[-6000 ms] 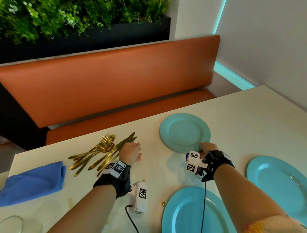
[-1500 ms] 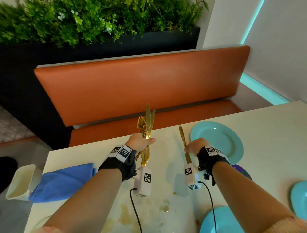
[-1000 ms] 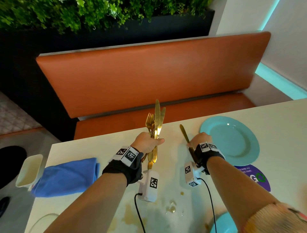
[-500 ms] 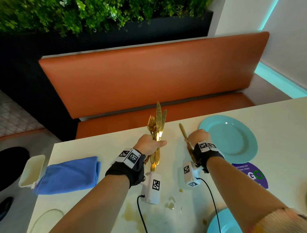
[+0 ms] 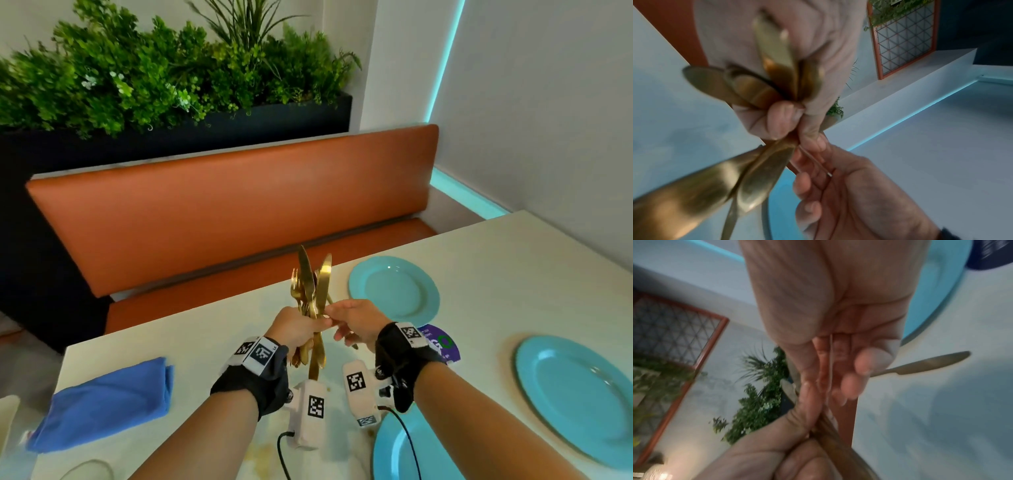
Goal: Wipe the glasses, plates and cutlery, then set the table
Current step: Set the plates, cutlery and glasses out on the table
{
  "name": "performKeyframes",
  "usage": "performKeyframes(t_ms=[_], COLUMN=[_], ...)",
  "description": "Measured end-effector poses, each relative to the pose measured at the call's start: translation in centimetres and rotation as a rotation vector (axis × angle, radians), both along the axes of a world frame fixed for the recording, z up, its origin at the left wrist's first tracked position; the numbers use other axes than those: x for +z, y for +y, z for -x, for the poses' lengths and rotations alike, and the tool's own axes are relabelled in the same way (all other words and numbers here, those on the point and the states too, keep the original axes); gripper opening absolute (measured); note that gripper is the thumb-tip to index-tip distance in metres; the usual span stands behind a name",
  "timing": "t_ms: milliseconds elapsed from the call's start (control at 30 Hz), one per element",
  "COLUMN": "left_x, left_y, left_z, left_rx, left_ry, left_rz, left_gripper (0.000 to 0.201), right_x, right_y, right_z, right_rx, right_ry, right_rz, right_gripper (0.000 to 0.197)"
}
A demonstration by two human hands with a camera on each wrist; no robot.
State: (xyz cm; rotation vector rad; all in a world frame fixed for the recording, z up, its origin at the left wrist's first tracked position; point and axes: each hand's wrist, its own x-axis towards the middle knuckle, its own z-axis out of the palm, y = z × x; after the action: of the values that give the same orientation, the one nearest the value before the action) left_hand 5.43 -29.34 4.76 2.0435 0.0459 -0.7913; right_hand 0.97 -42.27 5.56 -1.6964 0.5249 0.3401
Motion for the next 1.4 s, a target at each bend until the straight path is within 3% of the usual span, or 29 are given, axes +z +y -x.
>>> performKeyframes(t_ms=[100,233,433,600,767,900,1000,1067,1133,1400], left_x=[1.1,2.3,2.8,2.9,2.0,0.9,-0.3,-1.1,-1.7,-3.0], left_y=[-0.4,-1.1,-2.9,-4.3,-6.3,-8.2,-9.6,-10.3,-10.9,-12.2], left_z=[1.6,3.8,7.3,9.8,11.5,12.9,13.8,14.4,14.8,16.0], left_rx=[0.021,0.023,-0.033,-0.030,-0.023,-0.031,-0.036,-0.032,-0.013,0.017], left_ry=[0.001,-0.001,0.010,0.017,0.049,0.073,0.127,0.137,0.121,0.099], left_rz=[0.088,0.135,0.161,0.177,0.173,0.142,0.140,0.127,0.104,0.035], left_gripper=[0.030,0.027,0.033,0.028,0.029,0.023,0.019,0.019,0.018,0.028], right_x=[0.6,1.0,0.6,0.3,-0.7,-2.7,-4.5,-6.0,-6.8,-9.8], right_y=[-0.5,-0.2,-0.2,-2.3,-7.8,-13.2,-16.5,-17.9,-18.8,-20.8], right_z=[3.2,6.9,11.0,14.1,17.5,20.9,23.2,24.4,25.3,25.9], right_rx=[-0.042,0.009,-0.195,-0.287,-0.391,-0.382,-0.329,-0.280,-0.281,-0.231], right_ry=[-0.023,-0.022,-0.043,-0.057,-0.008,0.163,0.319,0.398,0.418,0.486], right_rz=[-0.127,-0.083,-0.049,0.009,0.216,0.463,0.650,0.742,0.786,0.767], right_gripper=[0.022,0.010,0.018,0.007,0.010,0.021,0.005,0.022,0.030,0.021])
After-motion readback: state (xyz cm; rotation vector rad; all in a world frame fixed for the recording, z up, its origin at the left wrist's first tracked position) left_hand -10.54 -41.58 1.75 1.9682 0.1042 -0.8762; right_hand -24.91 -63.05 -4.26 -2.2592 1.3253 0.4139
